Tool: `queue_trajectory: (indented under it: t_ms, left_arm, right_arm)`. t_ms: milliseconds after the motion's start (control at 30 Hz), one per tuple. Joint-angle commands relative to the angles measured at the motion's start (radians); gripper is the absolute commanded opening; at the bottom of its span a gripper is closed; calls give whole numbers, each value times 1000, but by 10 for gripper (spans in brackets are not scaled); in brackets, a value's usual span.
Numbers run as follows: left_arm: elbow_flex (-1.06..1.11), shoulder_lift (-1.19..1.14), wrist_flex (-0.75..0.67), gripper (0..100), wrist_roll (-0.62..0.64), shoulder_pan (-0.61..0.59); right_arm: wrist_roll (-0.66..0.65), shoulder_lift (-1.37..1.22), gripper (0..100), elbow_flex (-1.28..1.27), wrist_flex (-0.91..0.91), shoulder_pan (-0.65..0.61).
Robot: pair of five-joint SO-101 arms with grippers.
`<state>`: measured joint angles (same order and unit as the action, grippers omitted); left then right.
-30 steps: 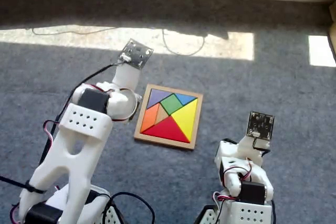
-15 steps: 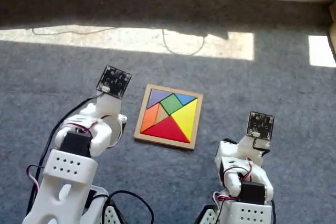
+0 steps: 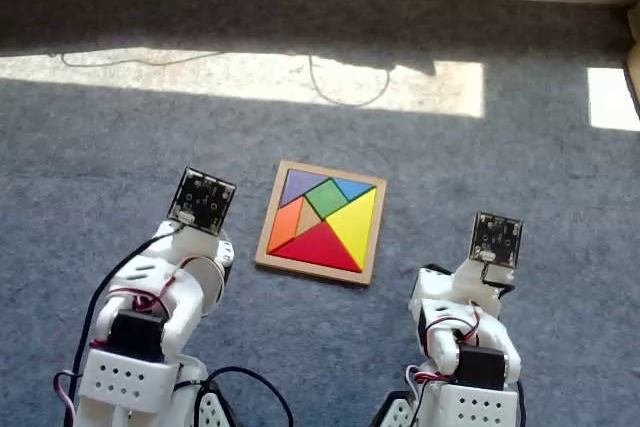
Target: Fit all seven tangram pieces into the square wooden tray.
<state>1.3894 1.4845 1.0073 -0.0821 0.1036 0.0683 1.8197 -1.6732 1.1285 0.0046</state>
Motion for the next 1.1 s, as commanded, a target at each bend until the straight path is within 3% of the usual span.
queue_trajectory:
  t_ms: [0, 233, 667, 967, 1067]
  left_arm:
    - [41, 137, -9, 11, 12, -7]
    - [170, 344, -8, 11, 9, -8]
    - [308, 337, -11, 11, 9, -10]
    - [306, 334, 3, 9, 9, -186]
    - [306, 334, 120, 10, 8, -228]
  right_arm:
    - [-14, 16, 15, -104, -21, 10]
    - [-14, 16, 15, -104, -21, 10]
    - [-14, 16, 15, -104, -21, 10]
    - [-14, 16, 15, -104, -21, 10]
    - [-14, 16, 15, -104, -21, 10]
